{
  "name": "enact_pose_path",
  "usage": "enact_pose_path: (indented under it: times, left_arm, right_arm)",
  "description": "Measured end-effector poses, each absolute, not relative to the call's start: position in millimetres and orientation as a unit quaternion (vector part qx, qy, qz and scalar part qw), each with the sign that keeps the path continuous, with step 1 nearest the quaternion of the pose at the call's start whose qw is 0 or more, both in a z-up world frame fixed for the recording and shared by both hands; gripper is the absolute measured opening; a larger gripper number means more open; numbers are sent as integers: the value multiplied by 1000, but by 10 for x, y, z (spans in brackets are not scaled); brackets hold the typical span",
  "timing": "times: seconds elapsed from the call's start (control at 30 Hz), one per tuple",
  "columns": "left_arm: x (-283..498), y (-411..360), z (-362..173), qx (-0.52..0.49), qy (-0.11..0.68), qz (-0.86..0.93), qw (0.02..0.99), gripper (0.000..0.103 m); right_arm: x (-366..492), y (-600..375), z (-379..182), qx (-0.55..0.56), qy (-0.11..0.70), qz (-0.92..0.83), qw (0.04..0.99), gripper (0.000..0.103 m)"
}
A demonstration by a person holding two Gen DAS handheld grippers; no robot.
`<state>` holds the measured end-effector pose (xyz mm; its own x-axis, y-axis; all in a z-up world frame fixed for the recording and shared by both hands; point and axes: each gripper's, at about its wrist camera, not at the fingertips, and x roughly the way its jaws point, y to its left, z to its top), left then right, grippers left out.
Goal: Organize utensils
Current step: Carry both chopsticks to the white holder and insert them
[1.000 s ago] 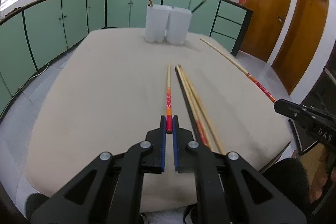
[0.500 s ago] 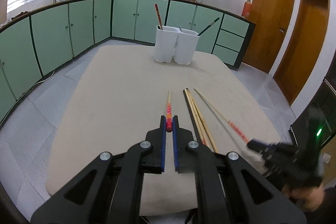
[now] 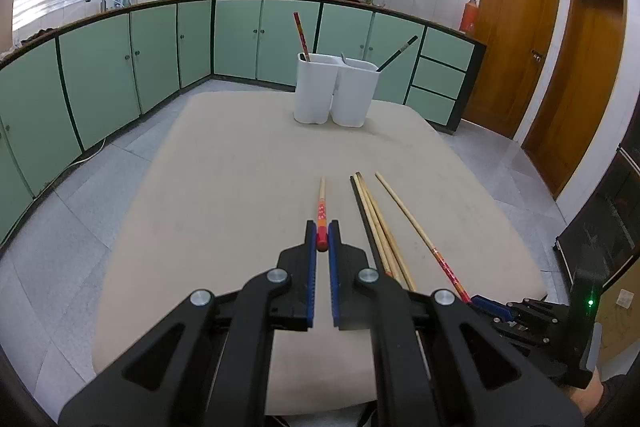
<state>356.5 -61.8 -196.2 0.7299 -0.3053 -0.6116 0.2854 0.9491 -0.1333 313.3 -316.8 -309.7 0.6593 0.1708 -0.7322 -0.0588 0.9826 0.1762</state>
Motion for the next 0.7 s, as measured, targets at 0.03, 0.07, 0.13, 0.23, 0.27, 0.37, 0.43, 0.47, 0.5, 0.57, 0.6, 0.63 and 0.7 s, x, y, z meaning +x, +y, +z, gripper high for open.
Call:
enact_pose_path:
  times: [0.03, 0.07, 0.13, 0.23, 0.27, 0.37, 0.43, 0.47, 0.5, 0.57, 0.6, 0.63, 0.7]
  left_arm:
    - [3572, -615, -1952, -14, 331, -158, 930, 5]
    - [3579, -610, -1950, -14, 331, -158, 930, 5]
    - [3591, -604, -1934, -14, 332, -158, 930, 5]
    - [3589, -604, -1907, -11, 327, -160, 931, 5]
    - [3599, -600, -1896, -10, 326, -161, 931, 5]
    - [3622, -598, -1846, -8, 321, -162, 933, 5]
    - [3639, -590, -1817, -10, 320, -163, 933, 5]
    - [3667, -590, -1788, -9, 320, -164, 933, 5]
    - [3678, -587, -1767, -8, 320, -165, 933, 5]
    - [3738, -578, -1702, -8, 323, -170, 931, 5]
    - [3771, -576, -1659, -7, 324, -173, 930, 5]
    - [3806, -576, -1613, -5, 324, -177, 929, 5]
    - [3874, -589, -1546, 1, 328, -184, 927, 5]
  right_arm:
    - [3136, -3167, -3094, 66, 408, 63, 908, 9]
    - [3140, -3173, -3084, 64, 411, 61, 908, 6]
    - [3114, -3206, -3025, 68, 416, 54, 905, 6]
    - [3037, -3237, -2679, 75, 405, 55, 909, 6]
    - [3016, -3245, -2559, 77, 400, 58, 912, 6]
    - [3002, -3268, -2177, 76, 383, 63, 918, 6]
    - [3044, -3299, -1929, 82, 373, 70, 922, 6]
    - [3085, -3303, -1803, 80, 370, 73, 923, 6]
    - [3139, -3294, -1685, 74, 366, 76, 925, 6]
    - [3259, -3267, -1513, 54, 365, 75, 927, 6]
    - [3340, -3252, -1419, 45, 366, 77, 926, 6]
    - [3398, -3243, -1363, 39, 370, 80, 925, 6]
    - [3573, -3223, -1217, 25, 378, 87, 921, 6]
